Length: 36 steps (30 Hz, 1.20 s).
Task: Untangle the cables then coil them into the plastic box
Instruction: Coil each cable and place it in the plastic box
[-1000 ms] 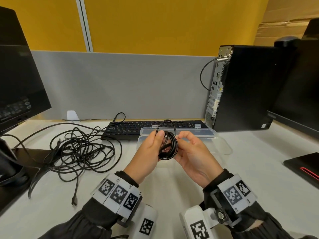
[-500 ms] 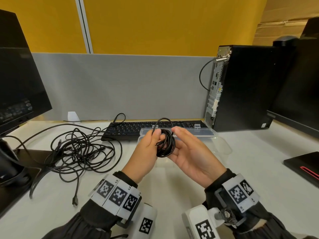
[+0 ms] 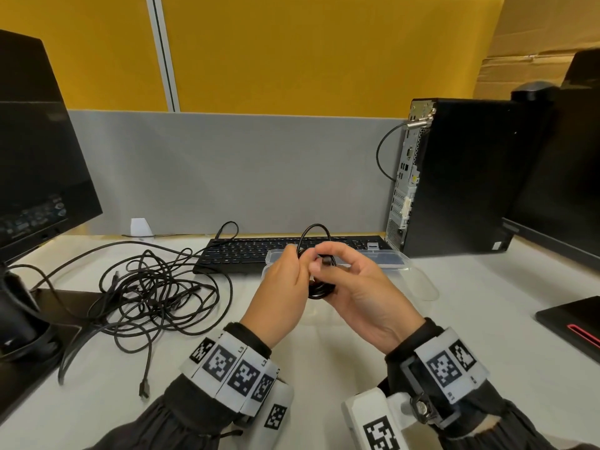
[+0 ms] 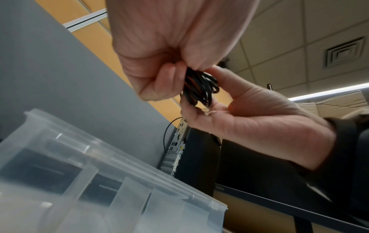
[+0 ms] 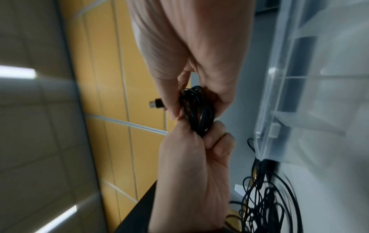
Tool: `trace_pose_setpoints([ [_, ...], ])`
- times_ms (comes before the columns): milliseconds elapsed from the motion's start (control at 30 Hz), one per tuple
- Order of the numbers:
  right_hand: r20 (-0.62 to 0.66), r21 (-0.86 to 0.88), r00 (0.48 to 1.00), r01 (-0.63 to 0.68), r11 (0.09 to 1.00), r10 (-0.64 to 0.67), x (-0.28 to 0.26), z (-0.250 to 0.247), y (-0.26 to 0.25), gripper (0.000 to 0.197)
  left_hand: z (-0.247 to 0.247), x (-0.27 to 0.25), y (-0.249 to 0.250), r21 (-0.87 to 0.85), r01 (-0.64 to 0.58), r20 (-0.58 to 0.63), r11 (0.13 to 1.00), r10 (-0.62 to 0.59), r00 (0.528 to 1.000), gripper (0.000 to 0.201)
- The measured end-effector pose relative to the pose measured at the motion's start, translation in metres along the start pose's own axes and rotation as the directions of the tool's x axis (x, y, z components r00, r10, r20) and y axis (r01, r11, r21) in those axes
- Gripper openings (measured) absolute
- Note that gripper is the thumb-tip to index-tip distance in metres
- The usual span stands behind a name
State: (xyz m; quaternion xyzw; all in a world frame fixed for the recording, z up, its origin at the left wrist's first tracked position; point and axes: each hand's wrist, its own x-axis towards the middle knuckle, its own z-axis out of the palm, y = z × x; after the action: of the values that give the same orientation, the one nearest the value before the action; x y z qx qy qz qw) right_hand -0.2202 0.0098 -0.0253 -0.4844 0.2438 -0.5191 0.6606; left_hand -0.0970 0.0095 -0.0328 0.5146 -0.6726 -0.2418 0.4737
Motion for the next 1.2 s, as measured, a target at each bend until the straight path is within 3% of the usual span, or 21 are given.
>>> trace_pose_setpoints([
  [67,-0.024,-0.148,0.997,0.067,0.987,-0.071,0.001,0.0,-0.001,0.015,-0.001,0.002,0.001,0.017,-0.019,-0.01,1.0,0.019,1.0,0.027],
  [133,-0.07,-0.39,0.971,0.182,0.903,-0.226,0.004,-0.002,0.0,0.012,-0.002,0.002,0.001,0.035,-0.033,-0.022,0.999,0.034,0.999,0.026],
  [233,-0.071,-0.615,0.864,0.356,0.704,-0.499,0.004,-0.007,-0.007,0.006,-0.007,0.004,-0.003,0.087,-0.06,-0.063,0.994,0.065,0.996,0.025],
  [333,-0.081,-0.6,0.758,0.482,0.639,-0.647,-0.001,-0.016,-0.025,0.009,-0.022,0.011,-0.005,0.118,-0.058,-0.121,0.991,0.072,0.99,0.021],
  [400,-0.025,-0.676,0.732,0.49,0.551,-0.681,-0.004,-0.023,-0.034,0.008,-0.03,0.015,-0.004,0.156,-0.081,-0.156,0.985,0.105,0.982,0.02],
  [500,0.121,-0.837,0.791,0.407,0.367,-0.6,0.0,-0.035,-0.038,0.009,-0.033,0.015,0.0,0.149,-0.104,-0.204,0.983,0.133,0.97,0.019],
  [567,0.212,-0.894,0.803,0.389,0.221,-0.557,0.004,-0.042,-0.038,0.008,-0.032,0.014,0.004,0.114,-0.138,-0.207,0.984,0.159,0.965,0.019],
  [667,0.332,-0.93,0.736,0.358,-0.078,-0.59,0.011,-0.047,-0.03,0.01,-0.031,0.011,0.012,-0.007,-0.186,-0.18,0.983,0.182,0.967,0.02],
  [733,0.337,-0.935,0.683,0.326,-0.143,-0.648,0.019,-0.043,-0.024,0.009,-0.027,0.007,0.018,-0.149,-0.158,-0.141,0.976,0.138,0.98,0.022],
  [767,0.301,-0.94,0.679,0.33,-0.087,-0.669,0.022,-0.038,-0.021,0.008,-0.025,0.005,0.021,-0.229,-0.129,-0.126,0.965,0.102,0.987,0.024],
  [800,0.238,-0.939,0.702,0.342,0.025,-0.672,0.024,-0.032,-0.018,0.007,-0.024,0.004,0.023,-0.312,-0.101,-0.114,0.945,0.069,0.991,0.026],
  [867,0.074,-0.869,0.804,0.343,0.358,-0.59,0.026,-0.02,-0.012,0.008,-0.025,0.004,0.026,-0.448,-0.07,-0.096,0.891,0.03,0.995,0.028],
  [933,-0.047,-0.639,0.899,0.308,0.705,-0.436,0.026,-0.008,-0.006,0.011,-0.027,0.006,0.026,-0.49,-0.052,-0.084,0.87,0.012,0.996,0.028],
  [967,-0.074,-0.501,0.927,0.284,0.818,-0.367,0.025,-0.004,-0.003,0.016,-0.027,0.006,0.025,-0.489,-0.041,-0.074,0.872,0.006,0.997,0.028],
  [1067,-0.074,-0.179,0.971,0.213,0.96,-0.229,0.021,0.006,0.001,0.02,-0.024,0.004,0.026,-0.446,-0.008,-0.063,0.895,-0.023,0.998,0.028],
  [1200,-0.079,-0.036,0.98,0.178,0.983,-0.18,0.019,0.012,-0.003,0.018,-0.025,0.005,0.025,-0.316,-0.022,-0.105,0.948,-0.012,0.994,0.03],
])
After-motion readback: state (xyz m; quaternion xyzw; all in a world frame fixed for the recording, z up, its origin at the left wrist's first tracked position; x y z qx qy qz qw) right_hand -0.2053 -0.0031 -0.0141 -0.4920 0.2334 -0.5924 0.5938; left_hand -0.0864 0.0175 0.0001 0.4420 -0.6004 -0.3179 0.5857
